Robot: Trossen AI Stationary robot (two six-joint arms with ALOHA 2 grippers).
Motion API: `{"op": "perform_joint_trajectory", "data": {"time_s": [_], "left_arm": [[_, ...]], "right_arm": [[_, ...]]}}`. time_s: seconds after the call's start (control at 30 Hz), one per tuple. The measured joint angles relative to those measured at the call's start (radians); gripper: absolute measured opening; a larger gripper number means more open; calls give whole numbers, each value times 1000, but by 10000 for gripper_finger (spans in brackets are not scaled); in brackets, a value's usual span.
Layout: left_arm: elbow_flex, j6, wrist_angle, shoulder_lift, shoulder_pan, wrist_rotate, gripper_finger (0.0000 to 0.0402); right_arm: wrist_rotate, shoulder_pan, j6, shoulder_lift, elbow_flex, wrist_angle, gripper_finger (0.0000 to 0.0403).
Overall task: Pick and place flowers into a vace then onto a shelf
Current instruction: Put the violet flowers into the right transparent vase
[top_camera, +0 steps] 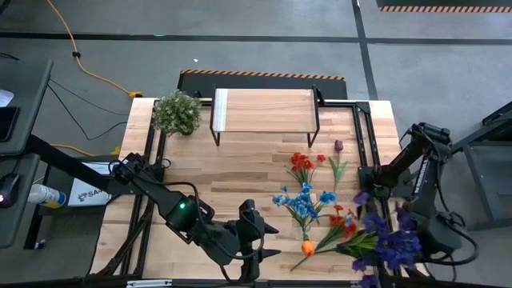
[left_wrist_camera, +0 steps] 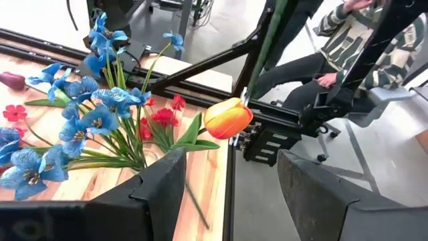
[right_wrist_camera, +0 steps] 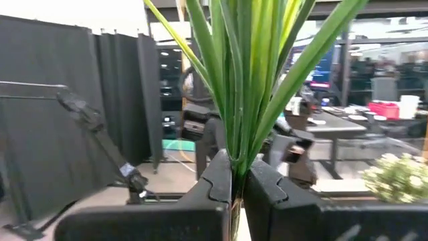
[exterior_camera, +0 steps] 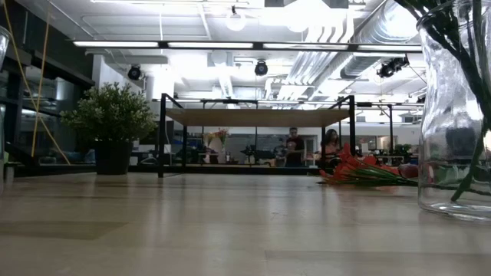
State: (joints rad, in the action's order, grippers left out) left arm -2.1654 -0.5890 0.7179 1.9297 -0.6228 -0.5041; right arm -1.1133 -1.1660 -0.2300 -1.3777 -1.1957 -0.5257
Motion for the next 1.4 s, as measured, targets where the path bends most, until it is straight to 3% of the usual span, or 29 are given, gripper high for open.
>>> {"op": "perform_joint_trajectory", "data": {"time_s": [0.23, 0.63, 1.17, 1.4], "left_arm": [[0, 0, 28, 0, 0, 0, 259], [0, -52, 128, 0, 0, 0, 243], [0, -89, 209, 1, 0, -1, 246], [0, -97, 233, 1, 0, -1, 246]], "right_arm": [[-225, -107, -80, 0, 0, -63, 7], [-447, -200, -85, 0, 0, -81, 7], [-457, -225, 89, 0, 0, 22, 7], [-388, -201, 251, -2, 0, 150, 7]]}}
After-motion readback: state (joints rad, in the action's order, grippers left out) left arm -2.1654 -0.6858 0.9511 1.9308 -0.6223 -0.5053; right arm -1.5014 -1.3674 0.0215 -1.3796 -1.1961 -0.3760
